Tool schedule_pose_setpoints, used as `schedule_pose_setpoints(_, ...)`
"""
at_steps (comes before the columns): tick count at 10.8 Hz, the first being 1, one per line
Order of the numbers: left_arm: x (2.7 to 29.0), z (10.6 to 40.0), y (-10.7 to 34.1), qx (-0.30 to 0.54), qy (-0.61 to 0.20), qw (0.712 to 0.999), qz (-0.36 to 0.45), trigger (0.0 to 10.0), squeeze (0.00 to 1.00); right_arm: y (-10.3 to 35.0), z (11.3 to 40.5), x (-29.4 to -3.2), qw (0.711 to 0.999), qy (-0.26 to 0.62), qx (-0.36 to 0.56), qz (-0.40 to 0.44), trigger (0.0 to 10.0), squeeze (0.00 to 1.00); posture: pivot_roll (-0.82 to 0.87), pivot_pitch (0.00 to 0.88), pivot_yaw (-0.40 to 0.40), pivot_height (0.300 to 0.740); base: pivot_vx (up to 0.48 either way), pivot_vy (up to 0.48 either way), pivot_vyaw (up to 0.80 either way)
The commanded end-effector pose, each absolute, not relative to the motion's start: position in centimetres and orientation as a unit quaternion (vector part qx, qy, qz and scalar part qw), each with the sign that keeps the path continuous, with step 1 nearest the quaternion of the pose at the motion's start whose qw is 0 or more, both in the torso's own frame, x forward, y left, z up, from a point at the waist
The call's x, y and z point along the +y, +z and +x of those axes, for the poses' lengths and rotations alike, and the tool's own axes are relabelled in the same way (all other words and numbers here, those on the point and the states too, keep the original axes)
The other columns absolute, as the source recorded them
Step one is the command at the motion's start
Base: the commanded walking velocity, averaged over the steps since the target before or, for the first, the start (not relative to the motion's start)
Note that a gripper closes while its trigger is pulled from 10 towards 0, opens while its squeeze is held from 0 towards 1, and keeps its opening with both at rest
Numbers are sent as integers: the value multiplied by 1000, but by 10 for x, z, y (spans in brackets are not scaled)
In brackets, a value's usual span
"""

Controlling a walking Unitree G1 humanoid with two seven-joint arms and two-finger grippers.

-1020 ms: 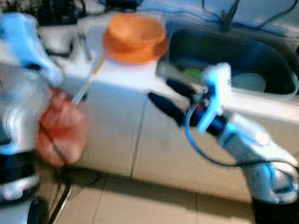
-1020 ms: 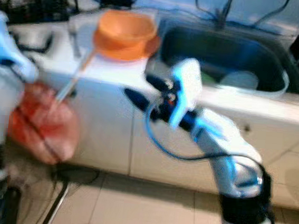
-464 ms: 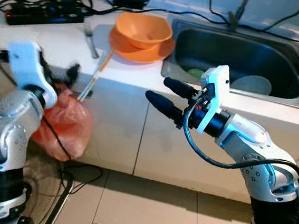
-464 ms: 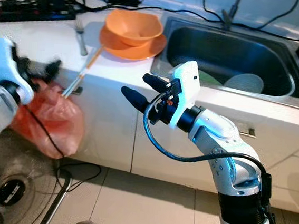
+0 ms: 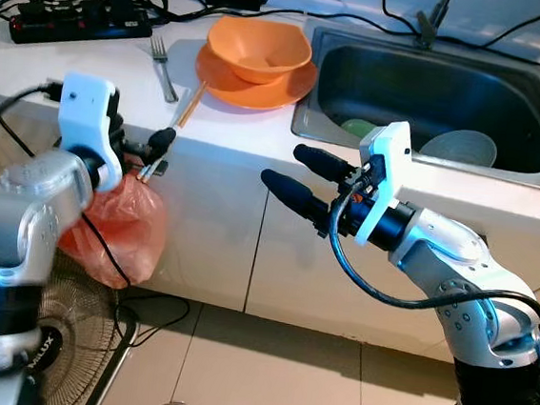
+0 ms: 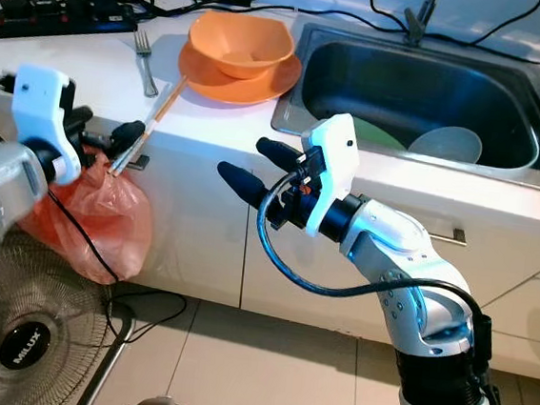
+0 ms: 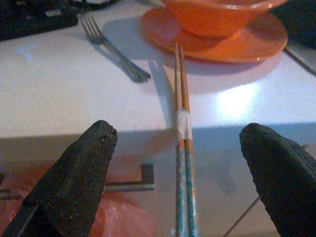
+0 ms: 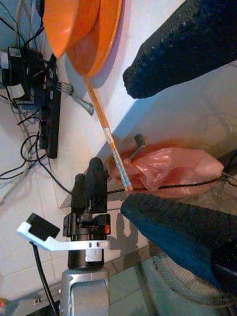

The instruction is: Kitchen organization

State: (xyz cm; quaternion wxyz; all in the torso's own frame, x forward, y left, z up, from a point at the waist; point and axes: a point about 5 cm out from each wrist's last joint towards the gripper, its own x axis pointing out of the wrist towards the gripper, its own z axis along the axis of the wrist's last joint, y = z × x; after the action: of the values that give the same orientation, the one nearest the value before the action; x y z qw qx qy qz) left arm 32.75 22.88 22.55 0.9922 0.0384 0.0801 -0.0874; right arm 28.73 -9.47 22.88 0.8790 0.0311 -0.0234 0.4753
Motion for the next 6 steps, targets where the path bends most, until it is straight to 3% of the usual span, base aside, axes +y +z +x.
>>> schedule_pose_setpoints(1, 228, 330, 226, 86, -99, 990, 51, 10000, 0, 229, 283, -95, 878, 477, -23, 28, 10000, 0, 158, 105, -14, 740, 0, 0, 0)
schedule_pose_setpoints(6, 237, 335, 217, 137, -112, 983, 49, 10000, 0, 228, 279, -96, 877, 480, -18, 30, 10000, 0, 153, 116, -4, 740, 0, 0, 0)
